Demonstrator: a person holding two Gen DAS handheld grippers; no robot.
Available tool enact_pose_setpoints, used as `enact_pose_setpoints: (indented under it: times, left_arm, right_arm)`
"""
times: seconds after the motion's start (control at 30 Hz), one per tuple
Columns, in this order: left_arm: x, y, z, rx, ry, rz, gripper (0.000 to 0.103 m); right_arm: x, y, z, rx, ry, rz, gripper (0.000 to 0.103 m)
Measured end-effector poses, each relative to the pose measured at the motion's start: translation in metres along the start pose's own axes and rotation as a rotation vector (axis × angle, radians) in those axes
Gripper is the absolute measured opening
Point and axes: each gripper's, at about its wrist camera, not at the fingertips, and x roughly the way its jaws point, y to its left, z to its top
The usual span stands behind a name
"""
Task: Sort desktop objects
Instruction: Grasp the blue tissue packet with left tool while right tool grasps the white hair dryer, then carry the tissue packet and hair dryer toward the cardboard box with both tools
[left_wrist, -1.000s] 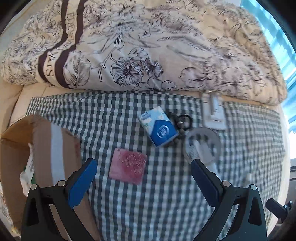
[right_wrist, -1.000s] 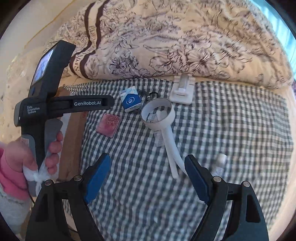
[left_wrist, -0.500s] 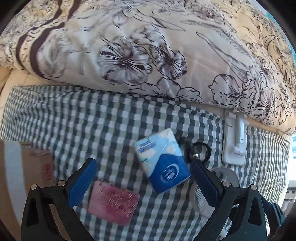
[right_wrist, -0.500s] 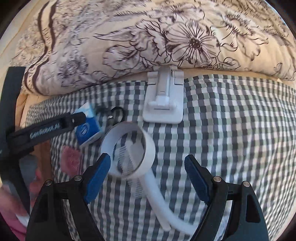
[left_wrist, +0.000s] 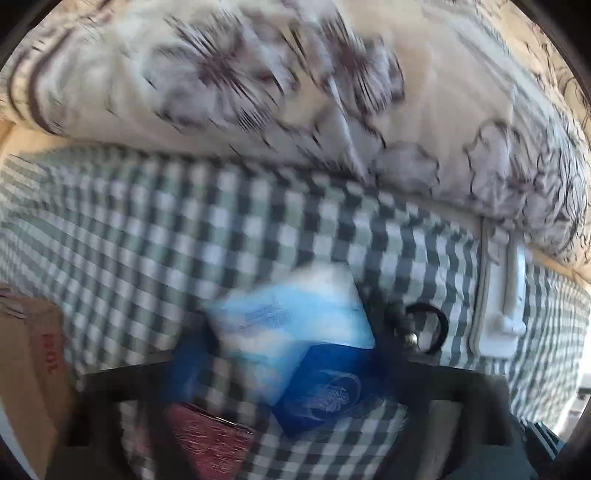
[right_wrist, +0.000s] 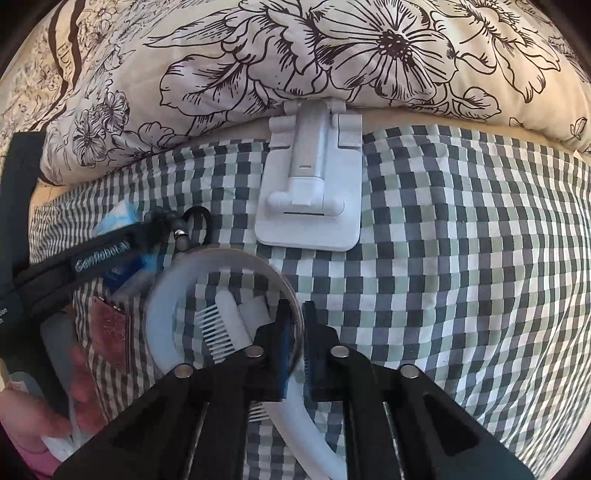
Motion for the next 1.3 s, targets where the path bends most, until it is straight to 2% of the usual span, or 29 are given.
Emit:
enact_pose_setpoints:
  times: [0.07, 0.4, 0.63, 0.77, 0.93, 1.07, 1.17, 1.3]
  left_arm:
    - [-0.006, 0.003, -0.001, -0.019, -0.008, -0.018, 0.060]
    - [-0.055, 0.008, -0.015, -0.006, -0.056, -0.011, 0.060]
    - [-0.123, 0.009, -0.034, 0.018, -0.152, -0.016, 0.060]
    - [-0.180, 0.015, -0.052, 0.026, -0.212, -0.015, 0.060]
    - [-0.253, 0.049, -0.093, 0.018, -0.284, -0.016, 0.060]
    - [-0.300, 0.087, -0.127, 0.011, -0.328, 0.017, 0.060]
    - [-0.322, 0.122, -0.150, -0.006, -0.329, 0.041, 0.060]
    - [-0.331, 0.169, -0.172, -0.015, -0.308, 0.080, 0.060]
  right_arm:
    - [-0.004, -0.003, -0.002, 0.010, -0.006, 0.006, 0.005]
    - [-0.058, -0.016, -0.017, 0.054, -0.070, 0.025, 0.005]
    - [-0.119, 0.002, -0.031, 0.042, -0.138, 0.067, 0.005]
    - [-0.158, 0.022, -0.054, 0.007, -0.173, 0.090, 0.005]
    - [-0.208, 0.053, -0.092, -0.066, -0.209, 0.132, 0.005]
    - [-0.242, 0.084, -0.122, -0.131, -0.230, 0.177, 0.005]
    - [-0.258, 0.115, -0.141, -0.184, -0.240, 0.220, 0.005]
    - [-0.262, 0.158, -0.164, -0.241, -0.231, 0.278, 0.005]
